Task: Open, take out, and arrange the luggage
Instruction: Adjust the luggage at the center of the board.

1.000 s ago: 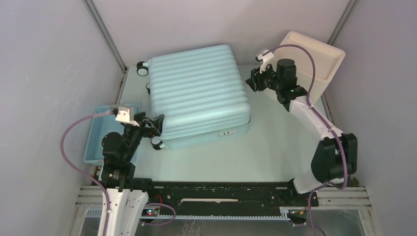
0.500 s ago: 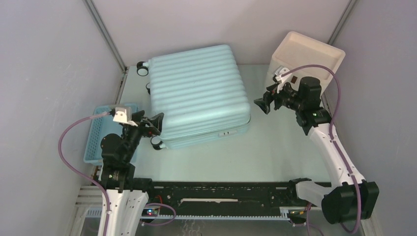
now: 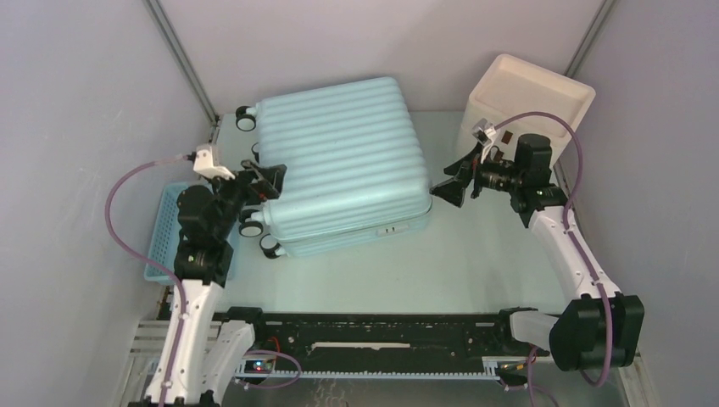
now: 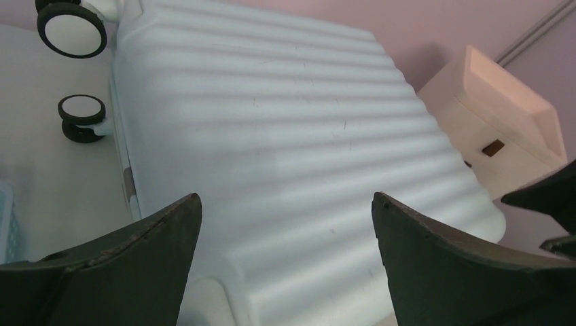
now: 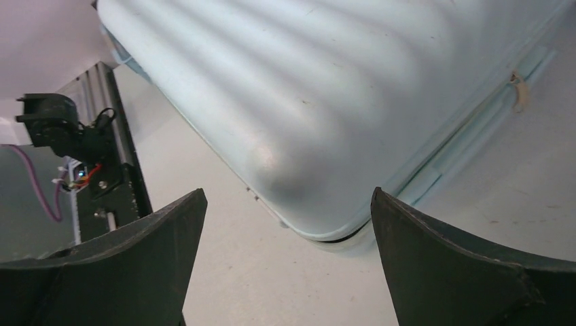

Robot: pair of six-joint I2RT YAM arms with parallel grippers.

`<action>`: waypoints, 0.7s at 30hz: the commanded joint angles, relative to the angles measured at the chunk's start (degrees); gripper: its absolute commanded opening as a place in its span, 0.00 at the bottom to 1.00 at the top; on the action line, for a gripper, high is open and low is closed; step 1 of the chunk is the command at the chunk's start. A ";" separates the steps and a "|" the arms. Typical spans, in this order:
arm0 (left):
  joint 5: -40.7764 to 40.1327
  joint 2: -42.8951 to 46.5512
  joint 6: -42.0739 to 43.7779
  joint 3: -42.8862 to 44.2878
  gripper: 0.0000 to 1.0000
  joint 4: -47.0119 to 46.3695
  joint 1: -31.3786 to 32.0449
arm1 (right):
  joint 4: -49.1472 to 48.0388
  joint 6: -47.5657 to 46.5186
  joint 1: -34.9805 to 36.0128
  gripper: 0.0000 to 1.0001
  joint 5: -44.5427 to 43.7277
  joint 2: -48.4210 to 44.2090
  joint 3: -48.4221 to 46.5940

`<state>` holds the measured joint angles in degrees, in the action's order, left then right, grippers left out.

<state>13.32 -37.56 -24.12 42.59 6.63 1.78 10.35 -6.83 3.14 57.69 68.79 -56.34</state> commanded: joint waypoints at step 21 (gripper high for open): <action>3.87 -34.19 -5.83 21.55 0.99 6.82 -9.37 | -14.29 31.51 0.29 1.00 -1.79 5.41 0.28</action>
<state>16.69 -69.56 -32.27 59.92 12.62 -7.16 1.65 15.18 3.14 58.22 72.99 -56.29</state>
